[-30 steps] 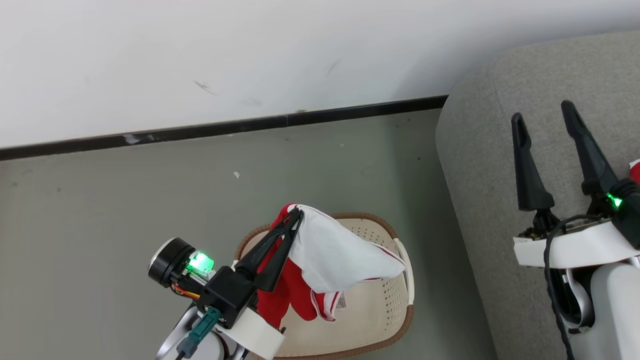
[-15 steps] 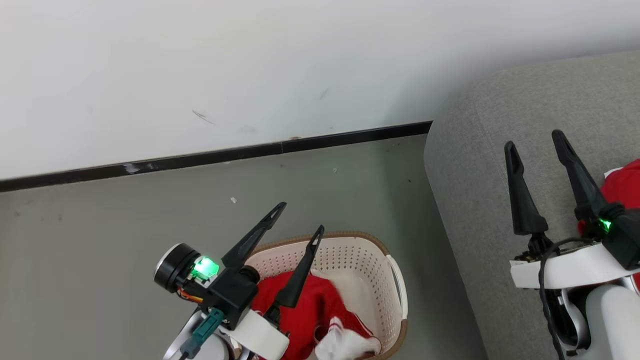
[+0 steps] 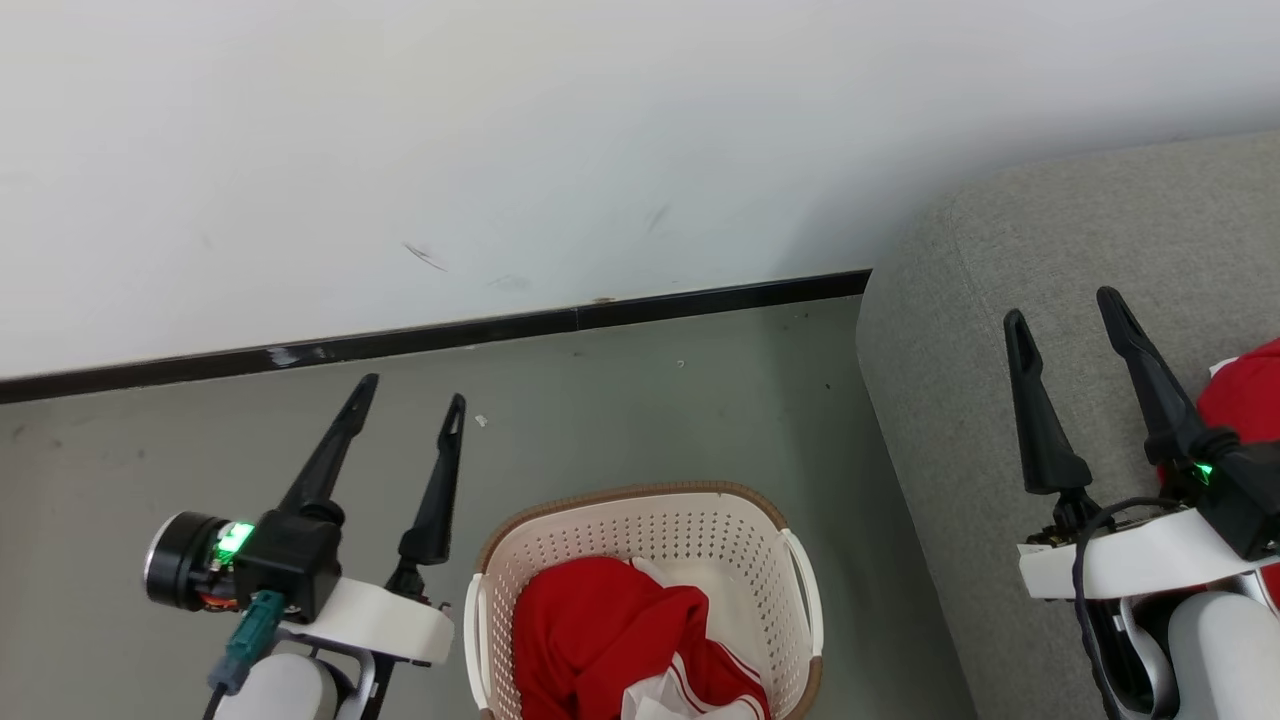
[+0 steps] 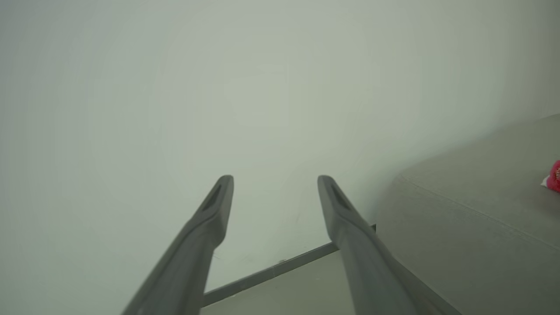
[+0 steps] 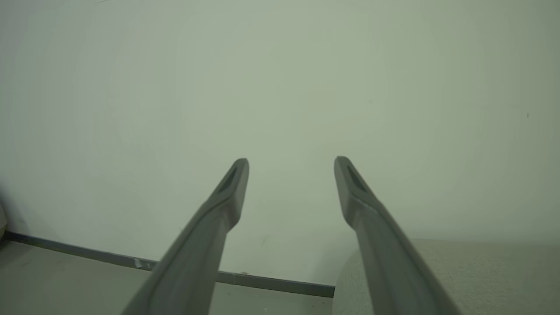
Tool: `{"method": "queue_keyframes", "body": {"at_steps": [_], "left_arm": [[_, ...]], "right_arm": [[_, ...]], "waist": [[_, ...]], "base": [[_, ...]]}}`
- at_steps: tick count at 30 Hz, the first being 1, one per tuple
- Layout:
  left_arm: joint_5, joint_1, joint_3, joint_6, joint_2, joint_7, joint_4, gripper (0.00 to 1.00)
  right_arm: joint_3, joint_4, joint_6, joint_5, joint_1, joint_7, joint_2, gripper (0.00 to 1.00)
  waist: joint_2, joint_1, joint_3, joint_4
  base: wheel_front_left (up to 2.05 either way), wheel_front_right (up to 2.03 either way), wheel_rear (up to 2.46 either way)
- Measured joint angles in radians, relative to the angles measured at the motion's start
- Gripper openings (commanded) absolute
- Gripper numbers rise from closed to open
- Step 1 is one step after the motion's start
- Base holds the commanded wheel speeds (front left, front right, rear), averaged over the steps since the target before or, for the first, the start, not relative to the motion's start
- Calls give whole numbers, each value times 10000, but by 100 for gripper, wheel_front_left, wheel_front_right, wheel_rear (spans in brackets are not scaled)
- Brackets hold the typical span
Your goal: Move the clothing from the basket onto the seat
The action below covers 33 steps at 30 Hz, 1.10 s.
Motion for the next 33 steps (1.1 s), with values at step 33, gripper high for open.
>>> {"method": "queue_keyframes", "body": {"at_steps": [33], "left_arm": [[-859,2870,2211,1074,493,0,257,100]], "right_arm": [[-221,1028,0,-339,2136,2,58,100]], "waist": [[0,0,-1193,-139]], "base": [[0,0,0]]}}
